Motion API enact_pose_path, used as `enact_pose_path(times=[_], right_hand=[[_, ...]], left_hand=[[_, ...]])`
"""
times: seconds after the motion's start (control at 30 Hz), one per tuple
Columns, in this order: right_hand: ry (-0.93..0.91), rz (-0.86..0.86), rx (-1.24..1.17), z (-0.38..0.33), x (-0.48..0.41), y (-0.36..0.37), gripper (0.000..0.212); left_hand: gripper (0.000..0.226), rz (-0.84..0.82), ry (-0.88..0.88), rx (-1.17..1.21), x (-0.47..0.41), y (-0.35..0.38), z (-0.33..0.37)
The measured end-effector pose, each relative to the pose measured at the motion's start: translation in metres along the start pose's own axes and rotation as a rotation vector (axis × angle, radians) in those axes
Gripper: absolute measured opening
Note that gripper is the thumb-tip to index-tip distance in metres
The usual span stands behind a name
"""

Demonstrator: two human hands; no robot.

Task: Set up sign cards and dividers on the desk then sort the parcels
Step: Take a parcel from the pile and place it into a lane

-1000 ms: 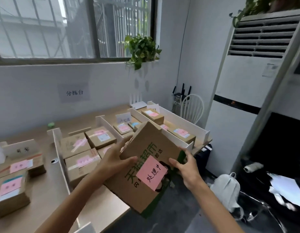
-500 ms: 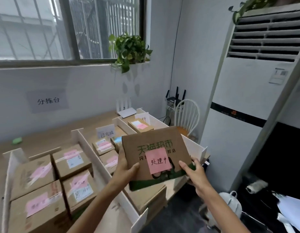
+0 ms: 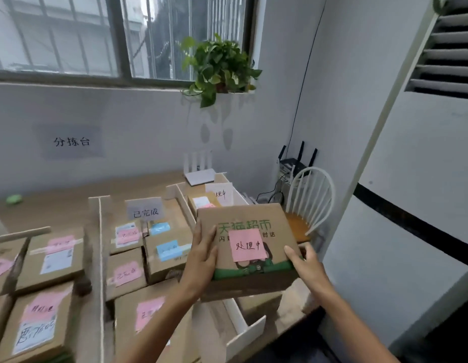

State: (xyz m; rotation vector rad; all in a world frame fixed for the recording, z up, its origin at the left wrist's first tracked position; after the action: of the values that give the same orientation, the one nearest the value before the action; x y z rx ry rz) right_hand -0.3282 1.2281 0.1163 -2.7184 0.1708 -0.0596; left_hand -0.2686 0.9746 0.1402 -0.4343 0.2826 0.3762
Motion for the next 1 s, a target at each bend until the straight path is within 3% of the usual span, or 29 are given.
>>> enact_pose_path(times=[0.33, 0.47, 0.63, 0.7, 0.83, 0.9, 1.0], right_hand=[[0.051, -0.281, -0.327, -0.017, -0.152, 0.048, 0.041], [0.041, -0.23, -0.403, -0.061, -0.233, 0.082, 0.024], [0.031, -0.333, -0.379, -0.102, -0.324, 0.135, 0.032], [-0.02, -0.355, -0.359, -0.118, -0.352, 0.154, 0.04], [-0.003, -0.282, -0.556, -0.125, -0.385, 0.196, 0.073], [0.013, -0.314, -0.569, -0.113, -0.39, 0.227, 0.087], [0.027, -0.391, -0.488, -0.088, -0.39, 0.264, 0.083]], left_hand=[[0.045, 0.362, -0.149, 0.173, -0.091, 0.046, -0.014], [0.07, 0.438, -0.219, 0.085, -0.151, 0.044, -0.046], [0.097, 0.47, -0.412, 0.19, -0.239, 0.006, -0.112], [0.088, 0.427, -0.452, 0.21, -0.268, -0.003, -0.128], [0.039, 0.47, -0.492, 0.223, -0.302, -0.008, -0.147], [0.03, 0.482, -0.516, 0.229, -0.305, -0.003, -0.161], [0.025, 0.433, -0.591, 0.216, -0.303, 0.01, -0.185]])
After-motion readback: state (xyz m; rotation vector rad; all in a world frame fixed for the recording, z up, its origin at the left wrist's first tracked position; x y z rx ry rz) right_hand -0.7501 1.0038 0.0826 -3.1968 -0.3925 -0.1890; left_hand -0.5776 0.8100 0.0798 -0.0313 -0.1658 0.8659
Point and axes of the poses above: each hand's wrist, its own x-axis away from the middle knuckle, its own y-axis out of the palm, z = x × y, the point moved 8 cm from there along -x, towards the middle knuckle, and after that the axes turned 6 degrees about z, right-handed, at the moved point
